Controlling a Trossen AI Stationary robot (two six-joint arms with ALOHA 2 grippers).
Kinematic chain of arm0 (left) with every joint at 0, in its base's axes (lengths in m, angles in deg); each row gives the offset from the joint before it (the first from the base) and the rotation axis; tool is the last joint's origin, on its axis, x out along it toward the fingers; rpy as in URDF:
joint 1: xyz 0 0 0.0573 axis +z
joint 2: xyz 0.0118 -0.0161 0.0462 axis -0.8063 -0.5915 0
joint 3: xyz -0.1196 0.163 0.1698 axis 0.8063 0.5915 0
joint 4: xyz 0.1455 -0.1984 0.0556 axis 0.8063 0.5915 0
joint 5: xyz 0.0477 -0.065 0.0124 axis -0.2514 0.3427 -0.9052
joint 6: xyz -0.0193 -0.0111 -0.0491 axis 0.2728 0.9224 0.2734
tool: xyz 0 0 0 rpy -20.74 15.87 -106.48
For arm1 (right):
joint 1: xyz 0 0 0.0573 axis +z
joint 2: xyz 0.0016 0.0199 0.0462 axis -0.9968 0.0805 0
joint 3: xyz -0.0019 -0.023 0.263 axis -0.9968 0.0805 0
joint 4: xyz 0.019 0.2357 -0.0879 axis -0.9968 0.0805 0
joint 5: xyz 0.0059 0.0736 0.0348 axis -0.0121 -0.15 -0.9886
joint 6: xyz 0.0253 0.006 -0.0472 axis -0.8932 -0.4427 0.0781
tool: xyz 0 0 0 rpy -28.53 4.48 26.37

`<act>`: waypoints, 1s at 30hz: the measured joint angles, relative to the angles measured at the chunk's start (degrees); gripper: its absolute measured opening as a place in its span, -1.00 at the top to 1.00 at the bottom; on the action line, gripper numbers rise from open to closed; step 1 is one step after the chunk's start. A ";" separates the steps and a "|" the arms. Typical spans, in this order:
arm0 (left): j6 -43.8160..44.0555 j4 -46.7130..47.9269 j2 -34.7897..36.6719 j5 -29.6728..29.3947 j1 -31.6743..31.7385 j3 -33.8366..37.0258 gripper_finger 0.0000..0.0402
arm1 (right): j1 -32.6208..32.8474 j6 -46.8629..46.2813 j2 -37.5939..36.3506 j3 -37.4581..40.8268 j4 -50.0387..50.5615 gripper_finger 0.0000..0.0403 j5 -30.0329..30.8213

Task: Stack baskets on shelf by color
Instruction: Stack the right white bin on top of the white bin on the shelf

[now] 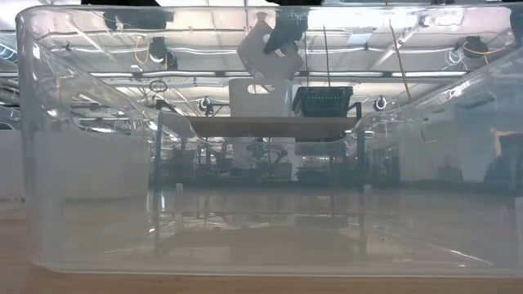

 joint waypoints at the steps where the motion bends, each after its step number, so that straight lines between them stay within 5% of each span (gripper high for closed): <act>1: 0.00 -0.01 0.00 0.00 0.00 0.00 0.05 | 0.07 -0.03 -0.03 0.35 -0.13 0.98 0.00; 17: -0.02 0.00 0.00 0.00 0.00 0.00 0.05 | 0.16 1.25 -0.45 4.20 -0.68 0.95 0.40; 25: -0.20 -0.22 -0.02 -0.04 0.00 0.00 0.05 | 0.16 2.75 -2.14 4.08 -0.73 0.64 1.24; 30: -0.22 -0.30 -0.01 -0.03 0.00 0.00 0.05 | 0.51 8.30 -2.78 4.02 1.77 0.44 8.42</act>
